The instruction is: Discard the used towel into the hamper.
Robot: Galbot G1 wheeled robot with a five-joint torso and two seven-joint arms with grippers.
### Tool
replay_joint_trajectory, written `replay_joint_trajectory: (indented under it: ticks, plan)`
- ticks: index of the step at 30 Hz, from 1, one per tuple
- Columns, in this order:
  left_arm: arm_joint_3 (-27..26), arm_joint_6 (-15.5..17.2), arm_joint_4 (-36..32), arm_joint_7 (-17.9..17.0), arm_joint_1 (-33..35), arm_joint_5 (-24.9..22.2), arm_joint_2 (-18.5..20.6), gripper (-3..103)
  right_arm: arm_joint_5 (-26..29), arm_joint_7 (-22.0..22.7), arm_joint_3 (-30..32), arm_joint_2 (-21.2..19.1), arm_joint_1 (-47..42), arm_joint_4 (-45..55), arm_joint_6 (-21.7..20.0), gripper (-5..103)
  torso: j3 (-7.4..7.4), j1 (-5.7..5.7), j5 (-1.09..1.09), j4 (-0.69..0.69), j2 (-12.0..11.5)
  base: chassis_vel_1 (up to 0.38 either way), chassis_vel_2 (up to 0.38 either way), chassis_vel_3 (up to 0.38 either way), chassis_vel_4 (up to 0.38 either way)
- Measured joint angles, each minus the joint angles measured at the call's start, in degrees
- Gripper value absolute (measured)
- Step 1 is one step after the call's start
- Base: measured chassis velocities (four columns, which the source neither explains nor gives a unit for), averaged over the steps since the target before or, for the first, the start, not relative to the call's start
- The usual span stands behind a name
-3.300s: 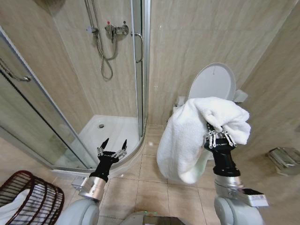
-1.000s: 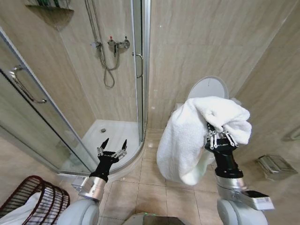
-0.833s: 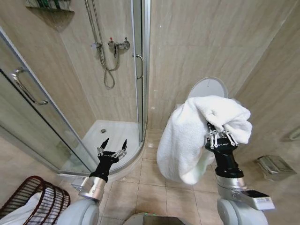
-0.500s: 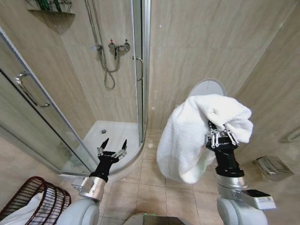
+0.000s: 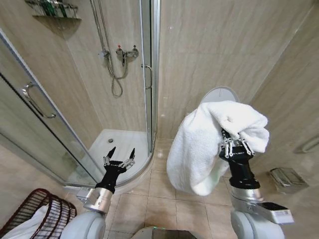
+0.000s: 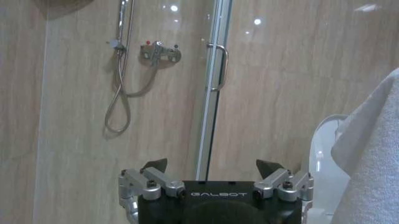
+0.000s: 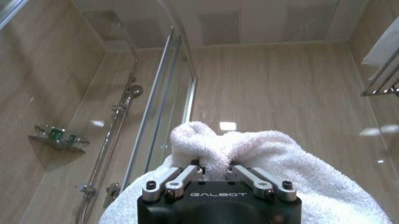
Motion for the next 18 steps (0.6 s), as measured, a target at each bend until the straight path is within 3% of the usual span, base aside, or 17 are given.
replay_joint_trajectory:
  ticks: [18]
  plan:
    - [0.0, 0.0, 0.0, 0.0, 0.0, 0.0, 0.0, 97, 0.99, 0.56, 0.44, -0.44, 0.16, 0.0, 0.8, 14, 2.95, 2.43, 0.0, 0.0, 5.39, 0.0, 0.0, 0.0, 0.0]
